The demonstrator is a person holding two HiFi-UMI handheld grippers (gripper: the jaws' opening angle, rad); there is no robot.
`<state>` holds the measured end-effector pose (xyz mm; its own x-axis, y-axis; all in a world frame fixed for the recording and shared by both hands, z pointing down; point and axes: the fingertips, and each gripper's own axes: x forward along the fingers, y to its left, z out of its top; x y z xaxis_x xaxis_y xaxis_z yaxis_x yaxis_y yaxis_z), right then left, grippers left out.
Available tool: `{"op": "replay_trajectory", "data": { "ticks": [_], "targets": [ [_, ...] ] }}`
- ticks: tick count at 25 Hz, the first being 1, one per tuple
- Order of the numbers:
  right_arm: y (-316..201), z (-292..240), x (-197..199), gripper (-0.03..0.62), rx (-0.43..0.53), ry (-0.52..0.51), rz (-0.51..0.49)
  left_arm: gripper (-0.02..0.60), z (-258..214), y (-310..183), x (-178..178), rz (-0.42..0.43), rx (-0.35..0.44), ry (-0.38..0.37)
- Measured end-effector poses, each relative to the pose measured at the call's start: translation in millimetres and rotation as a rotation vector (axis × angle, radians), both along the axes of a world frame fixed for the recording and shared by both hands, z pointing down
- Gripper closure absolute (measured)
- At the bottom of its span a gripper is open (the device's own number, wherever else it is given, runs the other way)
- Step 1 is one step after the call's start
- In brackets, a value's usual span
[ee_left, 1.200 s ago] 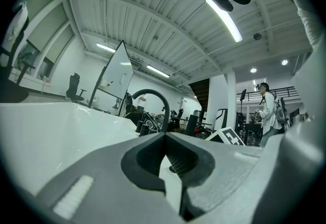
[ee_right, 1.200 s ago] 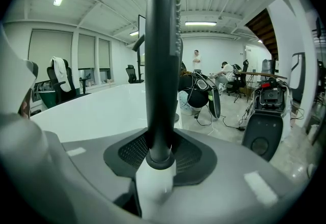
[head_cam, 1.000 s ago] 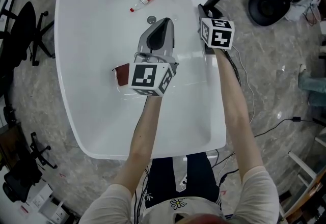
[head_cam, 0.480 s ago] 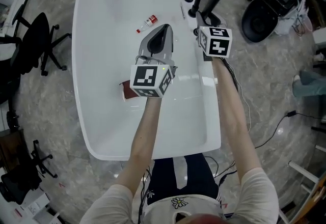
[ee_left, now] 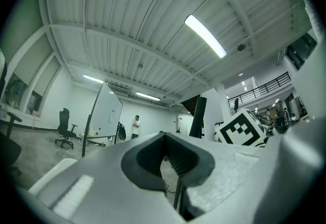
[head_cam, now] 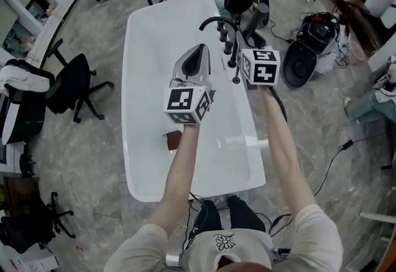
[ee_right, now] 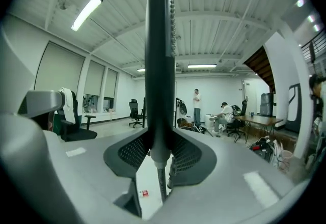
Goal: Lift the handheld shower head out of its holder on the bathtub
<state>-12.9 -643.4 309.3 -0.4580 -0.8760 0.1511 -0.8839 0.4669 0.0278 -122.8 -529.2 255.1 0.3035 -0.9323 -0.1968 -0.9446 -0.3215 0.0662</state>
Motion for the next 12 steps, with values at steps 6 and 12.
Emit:
{"op": "replay_trajectory", "data": {
  "ticks": [6,12],
  "targets": [
    [69,-103,-2,0.442,0.106,-0.025,-0.025,0.581,-68,52,6,-0.001,0.047,-0.011],
    [165,-132,14,0.441,0.16,-0.047,-0.02,0.581,-104,120,14,0.005,0.116,-0.023]
  ]
}}
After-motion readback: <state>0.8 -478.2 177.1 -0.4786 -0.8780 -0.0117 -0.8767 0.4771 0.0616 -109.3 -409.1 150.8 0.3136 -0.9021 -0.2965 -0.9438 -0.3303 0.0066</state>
